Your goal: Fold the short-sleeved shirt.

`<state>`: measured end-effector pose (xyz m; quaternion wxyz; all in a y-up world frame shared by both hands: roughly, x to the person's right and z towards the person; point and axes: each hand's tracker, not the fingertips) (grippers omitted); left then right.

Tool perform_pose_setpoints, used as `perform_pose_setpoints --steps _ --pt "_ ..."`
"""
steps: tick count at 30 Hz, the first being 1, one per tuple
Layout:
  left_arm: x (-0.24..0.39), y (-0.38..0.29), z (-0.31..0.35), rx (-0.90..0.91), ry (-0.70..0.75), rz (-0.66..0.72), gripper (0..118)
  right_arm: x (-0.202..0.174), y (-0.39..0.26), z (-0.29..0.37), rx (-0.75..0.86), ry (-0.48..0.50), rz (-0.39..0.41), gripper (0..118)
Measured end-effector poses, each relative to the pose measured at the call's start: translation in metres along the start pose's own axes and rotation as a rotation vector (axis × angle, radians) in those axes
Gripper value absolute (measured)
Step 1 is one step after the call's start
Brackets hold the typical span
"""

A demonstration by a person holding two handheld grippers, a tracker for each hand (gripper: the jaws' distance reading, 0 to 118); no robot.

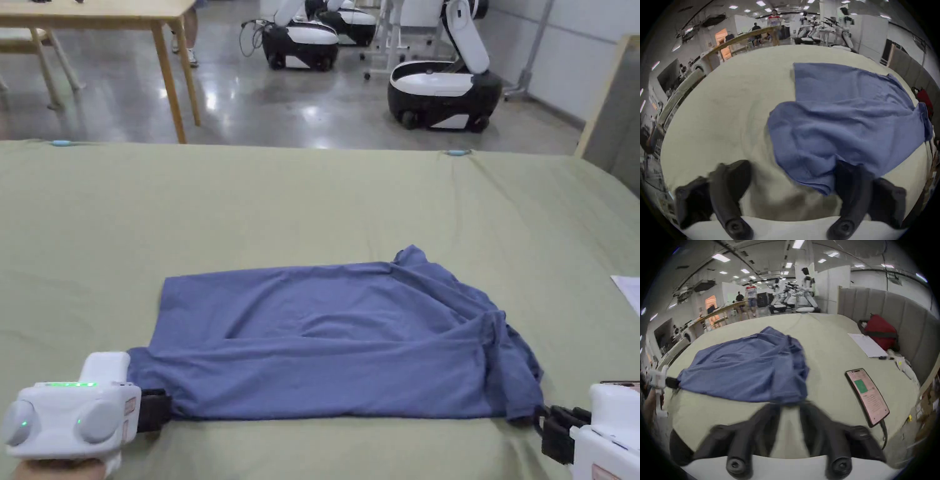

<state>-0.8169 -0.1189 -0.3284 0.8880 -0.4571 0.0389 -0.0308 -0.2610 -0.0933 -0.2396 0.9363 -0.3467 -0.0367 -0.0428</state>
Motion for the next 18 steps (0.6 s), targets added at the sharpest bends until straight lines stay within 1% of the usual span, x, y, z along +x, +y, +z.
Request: perform_pose_setpoints --steps 1,2,3,4,5,6,7,8,9,10,11,12,13,14,15,17,18 --pt "0.003 0.002 0.007 0.013 -0.023 -0.018 84 0.006 0.006 -0.011 -0.028 0.008 -0.034 60" --pt "0.007 0.002 0.013 0.031 -0.026 -0.010 60 0.010 0.011 -0.023 -0.052 0.017 -0.054 103" --pt "0.013 0.003 0.019 0.046 -0.018 -0.019 35 0.013 0.016 -0.036 -0.070 0.032 -0.059 117" --pt "0.021 0.002 0.024 0.057 -0.012 -0.027 17 0.013 0.019 -0.045 -0.052 0.031 -0.052 118" --pt "0.027 0.003 0.025 0.061 0.003 -0.035 15 0.010 0.022 -0.053 -0.050 0.029 -0.044 117" --pt "0.031 0.003 0.023 0.045 0.001 -0.049 13 0.007 0.026 -0.064 -0.081 0.040 -0.021 116" --pt "0.035 0.003 0.025 0.038 0.004 -0.061 13 0.001 0.028 -0.074 -0.114 0.042 -0.007 110" --pt "0.037 0.003 0.028 0.040 0.009 -0.066 12 -0.002 0.028 -0.080 -0.134 0.057 0.005 82" --pt "0.037 0.003 0.030 0.040 0.007 -0.066 12 -0.005 0.029 -0.089 -0.177 0.060 0.026 43" --pt "0.037 0.003 0.031 0.037 0.002 -0.062 11 -0.005 0.030 -0.095 -0.214 0.046 0.025 28" --pt "0.036 0.004 0.035 0.039 -0.005 -0.056 10 -0.001 0.029 -0.097 -0.195 0.055 -0.001 20" --pt "0.030 0.006 0.037 0.044 -0.007 -0.056 10 0.003 0.032 -0.090 -0.179 0.090 -0.020 9" --pt "0.030 0.006 0.043 0.053 -0.004 -0.059 9 0.008 0.035 -0.085 -0.170 0.137 -0.053 9" --pt "0.030 0.007 0.050 0.059 -0.014 -0.060 9 0.011 0.038 -0.077 -0.171 0.149 -0.066 9" --pt "0.029 0.008 0.057 0.062 -0.022 -0.056 9 0.013 0.041 -0.067 -0.166 0.146 -0.059 9" --pt "0.022 0.011 0.072 0.101 -0.033 -0.059 9 0.017 0.048 -0.044 -0.126 0.197 -0.083 9" --pt "0.021 0.011 0.084 0.113 -0.041 -0.068 9 0.018 0.052 -0.030 -0.110 0.207 -0.085 9"
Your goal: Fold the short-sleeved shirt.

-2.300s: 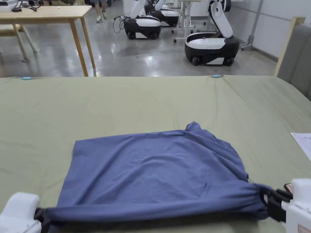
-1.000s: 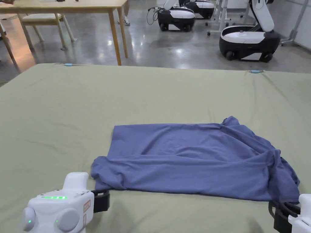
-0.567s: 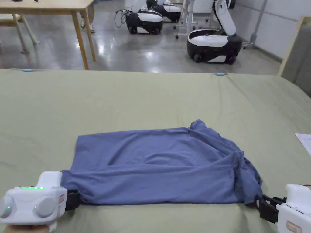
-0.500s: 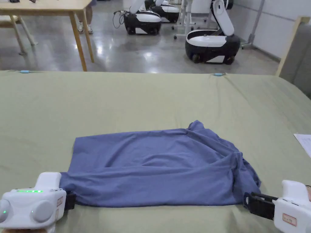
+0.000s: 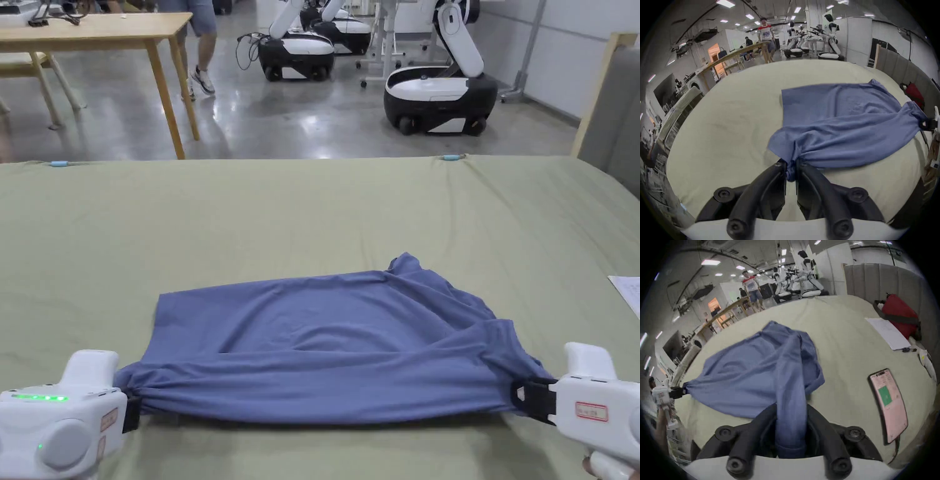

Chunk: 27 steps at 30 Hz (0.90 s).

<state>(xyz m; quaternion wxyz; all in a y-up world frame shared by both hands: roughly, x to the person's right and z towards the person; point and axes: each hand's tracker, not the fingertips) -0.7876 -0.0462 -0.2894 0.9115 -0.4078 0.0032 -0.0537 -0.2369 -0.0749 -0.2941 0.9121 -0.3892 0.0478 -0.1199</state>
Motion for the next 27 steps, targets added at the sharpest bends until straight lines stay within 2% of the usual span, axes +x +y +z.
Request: perform_pose_setpoints --steps 5,9,12,14,16,17,18,19,20,21,24,27 --pt "-0.008 -0.003 0.055 0.069 -0.023 -0.027 9 -0.013 -0.001 0.065 0.043 0.046 0.018 9" --pt "-0.018 -0.027 0.074 0.053 -0.057 -0.016 9 -0.016 -0.023 0.090 -0.010 0.076 -0.003 9" --pt "-0.022 -0.057 0.058 -0.019 -0.064 0.004 9 -0.010 -0.050 0.077 -0.070 0.046 -0.013 9" --pt "-0.026 -0.078 0.038 -0.068 -0.099 0.054 9 0.000 -0.072 0.055 -0.106 0.001 -0.030 9" --pt "-0.028 -0.093 0.030 -0.057 -0.113 0.127 9 0.007 -0.087 0.045 -0.100 0.010 -0.057 9" --pt "-0.029 -0.098 0.029 -0.034 -0.113 0.148 11 0.012 -0.091 0.043 -0.077 0.033 -0.107 15" --pt "-0.031 -0.100 0.035 0.015 -0.109 0.166 24 0.014 -0.091 0.049 -0.038 0.068 -0.126 39" --pt "-0.030 -0.100 0.042 0.042 -0.094 0.177 50 0.013 -0.088 0.058 0.015 0.066 -0.117 78" --pt "-0.029 -0.098 0.052 0.074 -0.070 0.169 90 0.009 -0.083 0.068 0.050 0.047 -0.083 114" --pt "-0.029 -0.094 0.062 0.124 -0.065 0.162 102 0.003 -0.076 0.082 0.093 0.036 -0.041 118" --pt "-0.015 -0.073 0.090 0.293 -0.048 0.117 102 -0.028 -0.056 0.110 0.249 -0.042 0.095 118" --pt "0.004 -0.050 0.096 0.394 -0.041 0.076 102 -0.067 -0.045 0.110 0.349 -0.066 0.199 118"
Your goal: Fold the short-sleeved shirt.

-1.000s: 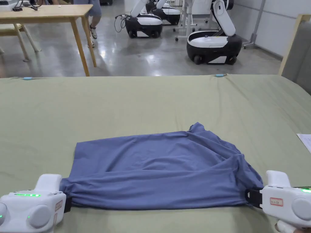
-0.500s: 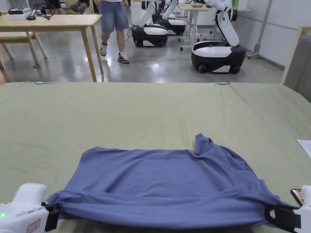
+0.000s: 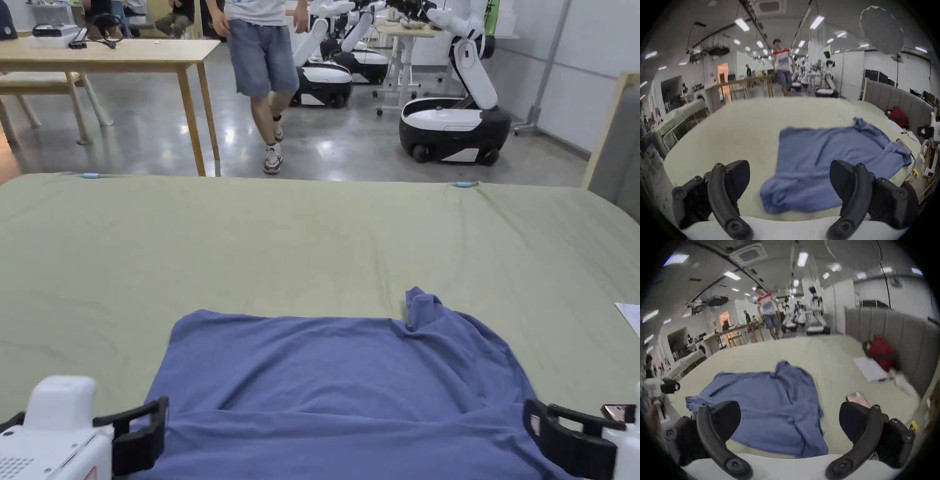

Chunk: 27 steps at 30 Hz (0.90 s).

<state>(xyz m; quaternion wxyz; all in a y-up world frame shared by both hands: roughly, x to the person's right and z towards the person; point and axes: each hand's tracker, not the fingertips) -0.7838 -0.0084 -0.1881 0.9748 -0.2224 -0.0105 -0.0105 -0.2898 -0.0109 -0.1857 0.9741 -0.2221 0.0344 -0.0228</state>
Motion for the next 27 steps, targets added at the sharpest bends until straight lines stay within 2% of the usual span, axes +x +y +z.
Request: perform_pose_setpoints --steps 1,2,3,4,5,6,7,8,9,16,17,18,19,20,21,26,27 --pt "0.006 0.004 -0.003 0.029 -0.008 0.005 102 -0.011 0.001 -0.003 0.026 -0.010 0.028 118" --pt "0.014 0.008 -0.008 0.055 -0.002 0.004 98 -0.025 0.000 -0.010 0.049 -0.026 0.067 111" --pt "0.015 0.007 -0.015 0.048 0.004 -0.001 83 -0.034 0.000 -0.015 0.039 -0.027 0.095 89" --pt "0.019 0.008 -0.020 0.034 0.005 -0.012 74 -0.042 0.000 -0.021 0.016 0.009 0.105 78" --pt "0.023 0.007 -0.026 0.014 0.008 -0.028 62 -0.048 -0.002 -0.027 0.006 0.013 0.107 62" --pt "0.026 0.007 -0.030 -0.007 0.021 -0.039 48 -0.055 -0.004 -0.034 -0.011 0.001 0.124 48" --pt "0.025 0.003 -0.036 -0.036 0.052 -0.049 5 -0.059 -0.007 -0.038 -0.020 -0.032 0.157 12" --pt "0.024 0.002 -0.041 -0.028 0.045 -0.042 0 -0.061 -0.009 -0.041 -0.022 -0.003 0.160 6" --pt "0.020 0.002 -0.046 -0.073 0.002 -0.021 0 -0.063 -0.009 -0.044 -0.051 0.035 0.158 6" --pt "-0.008 0.019 -0.117 -0.166 0.034 -0.056 0 -0.059 -0.006 -0.070 -0.074 0.042 0.153 6" --pt "-0.013 0.025 -0.134 -0.180 0.042 -0.068 6 -0.057 -0.004 -0.075 -0.079 0.041 0.149 6" --pt "-0.018 0.032 -0.152 -0.192 0.049 -0.077 20 -0.054 -0.001 -0.081 -0.086 0.040 0.144 6" --pt "-0.021 0.038 -0.169 -0.207 0.053 -0.081 48 -0.051 0.000 -0.085 -0.092 0.037 0.140 6" --pt "-0.026 0.045 -0.190 -0.241 0.053 -0.087 100 -0.048 0.002 -0.090 -0.098 0.035 0.136 6" --pt "-0.030 0.049 -0.213 -0.282 0.054 -0.099 118 -0.044 0.004 -0.095 -0.104 0.032 0.131 6" --pt "-0.035 0.056 -0.316 -0.362 0.090 -0.151 115 -0.021 0.020 -0.122 -0.151 0.004 0.093 6" --pt "-0.021 0.059 -0.316 -0.377 0.094 -0.156 114 -0.015 0.025 -0.129 -0.169 -0.008 0.088 6"
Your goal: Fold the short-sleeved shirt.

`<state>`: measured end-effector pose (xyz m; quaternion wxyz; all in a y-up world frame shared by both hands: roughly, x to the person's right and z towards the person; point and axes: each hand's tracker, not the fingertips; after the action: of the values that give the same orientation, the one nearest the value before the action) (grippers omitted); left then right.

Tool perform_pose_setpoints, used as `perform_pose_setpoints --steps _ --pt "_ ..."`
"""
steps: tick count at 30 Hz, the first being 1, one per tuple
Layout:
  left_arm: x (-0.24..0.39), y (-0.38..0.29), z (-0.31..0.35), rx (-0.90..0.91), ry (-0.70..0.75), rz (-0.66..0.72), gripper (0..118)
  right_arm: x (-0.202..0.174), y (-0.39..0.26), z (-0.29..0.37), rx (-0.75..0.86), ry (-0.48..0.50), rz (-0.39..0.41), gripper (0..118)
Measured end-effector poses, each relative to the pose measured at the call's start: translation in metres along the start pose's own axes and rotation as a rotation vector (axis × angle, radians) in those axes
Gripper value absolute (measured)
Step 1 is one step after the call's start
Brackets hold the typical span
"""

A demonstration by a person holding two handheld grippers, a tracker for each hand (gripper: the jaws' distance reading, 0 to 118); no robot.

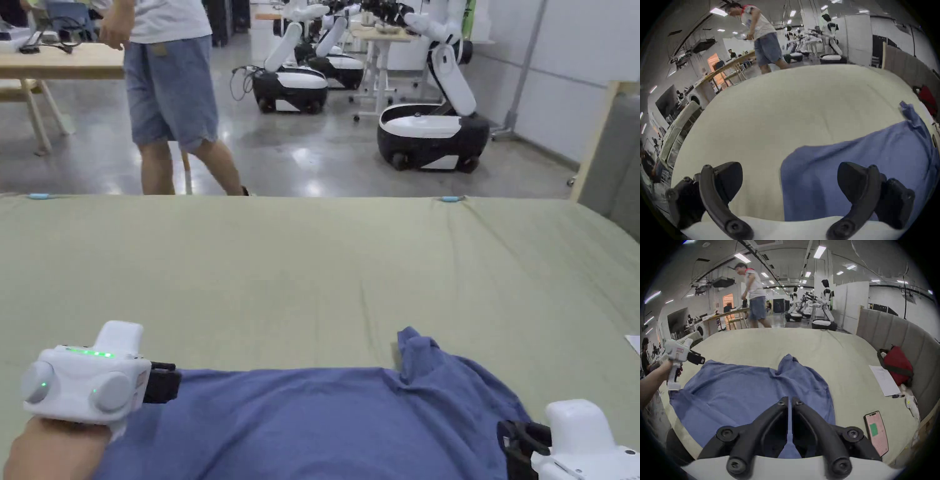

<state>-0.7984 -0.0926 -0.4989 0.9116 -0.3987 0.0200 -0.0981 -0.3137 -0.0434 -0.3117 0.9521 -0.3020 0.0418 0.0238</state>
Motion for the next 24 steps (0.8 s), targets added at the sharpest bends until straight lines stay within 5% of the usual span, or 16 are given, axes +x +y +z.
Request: perform_pose_setpoints --steps 4,6,9,10,11,12,15,17,18,19,20,21,24 --pt "0.019 0.008 -0.033 -0.055 0.020 -0.030 104 0.030 0.021 -0.038 -0.068 -0.049 -0.021 9" --pt "0.028 0.005 -0.043 -0.124 -0.001 -0.092 89 0.050 0.033 -0.068 -0.130 -0.051 -0.061 63" --pt "0.026 0.010 -0.025 -0.111 -0.094 -0.004 77 0.076 0.046 -0.129 -0.270 -0.058 -0.093 93" --pt "0.028 0.010 -0.018 -0.107 -0.133 0.005 56 0.082 0.046 -0.147 -0.288 -0.074 -0.090 112" --pt "0.031 0.009 -0.011 -0.093 -0.118 -0.010 28 0.086 0.047 -0.164 -0.280 -0.091 -0.085 116" --pt "0.032 0.013 -0.001 -0.082 -0.100 -0.027 15 0.091 0.048 -0.181 -0.310 -0.127 -0.067 116" --pt "0.037 0.010 0.010 -0.084 -0.110 -0.018 10 0.095 0.044 -0.217 -0.379 -0.138 -0.050 113" --pt "0.033 0.013 0.011 -0.081 -0.100 -0.004 10 0.088 0.042 -0.225 -0.444 -0.127 -0.011 82" --pt "0.034 0.013 0.013 -0.081 -0.101 0.004 10 0.080 0.044 -0.218 -0.402 -0.154 0.014 78" --pt "0.035 0.012 0.015 -0.083 -0.102 0.008 10 0.076 0.047 -0.210 -0.398 -0.125 0.012 59" --pt "0.031 0.016 0.011 -0.086 -0.102 0.008 10 0.075 0.050 -0.206 -0.396 -0.089 0.004 23" --pt "0.033 0.015 0.015 -0.084 -0.098 0.002 10 0.074 0.052 -0.201 -0.388 -0.113 0.016 1" --pt "0.029 0.017 0.032 -0.035 -0.085 0.010 6 0.077 0.065 -0.178 -0.363 -0.092 -0.001 1"
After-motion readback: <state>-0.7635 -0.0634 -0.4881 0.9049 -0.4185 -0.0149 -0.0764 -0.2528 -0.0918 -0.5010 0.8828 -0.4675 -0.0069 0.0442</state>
